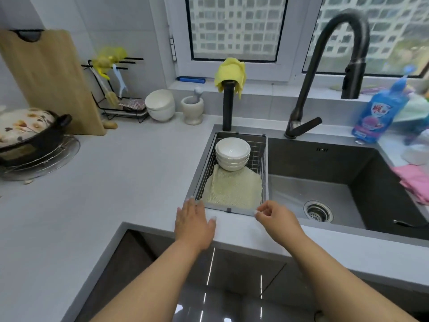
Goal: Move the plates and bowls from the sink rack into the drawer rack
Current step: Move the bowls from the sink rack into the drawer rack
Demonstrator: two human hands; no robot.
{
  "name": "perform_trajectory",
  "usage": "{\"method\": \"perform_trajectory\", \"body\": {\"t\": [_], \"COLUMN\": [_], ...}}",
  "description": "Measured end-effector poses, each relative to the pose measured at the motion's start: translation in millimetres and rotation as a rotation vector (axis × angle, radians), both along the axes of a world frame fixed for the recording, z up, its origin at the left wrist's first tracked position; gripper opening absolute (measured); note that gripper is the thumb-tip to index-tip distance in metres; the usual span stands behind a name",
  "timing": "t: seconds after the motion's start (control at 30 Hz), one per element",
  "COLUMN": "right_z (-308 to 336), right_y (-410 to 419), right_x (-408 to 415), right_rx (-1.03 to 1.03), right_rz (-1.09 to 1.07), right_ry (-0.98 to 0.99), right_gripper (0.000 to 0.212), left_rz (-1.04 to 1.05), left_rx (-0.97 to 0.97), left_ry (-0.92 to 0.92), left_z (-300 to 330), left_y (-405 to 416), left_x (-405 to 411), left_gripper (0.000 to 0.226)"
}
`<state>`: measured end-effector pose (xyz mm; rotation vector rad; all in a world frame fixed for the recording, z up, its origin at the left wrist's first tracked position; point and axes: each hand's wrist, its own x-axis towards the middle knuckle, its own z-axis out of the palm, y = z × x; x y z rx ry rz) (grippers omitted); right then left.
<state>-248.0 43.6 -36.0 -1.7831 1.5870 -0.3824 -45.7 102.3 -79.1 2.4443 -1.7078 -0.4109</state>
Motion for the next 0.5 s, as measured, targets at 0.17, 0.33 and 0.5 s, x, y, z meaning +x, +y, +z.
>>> {"method": "perform_trajectory", "body": {"t": [0.17,0.33,0.5], "right_z": [-8.5,-15.8,-21.1], "right_y": [-45.0,-96.2,-156.2], "right_x": [37.4,76.1,112.8], "right_rx": [0.02,0.042,0.071], "right_rz": [-0.033,-0.041,-0.042], "right_ry": [0.009,0.005,0.072], "right_gripper": [0.019,0.027,0.044], "left_rz": [-0.072,-0.147,-0.159], "left_rx": [0.119,-0.005,-0.045], "left_ry": [-0.038,-0.11,-0.096], "left_z": [-18.9,-30.8,-30.2], "left_y": [-44.3,-63.0,-69.9], "left_x": [30.6,41.9,46.5], "left_gripper": [0.073,0.071,0.074]}}
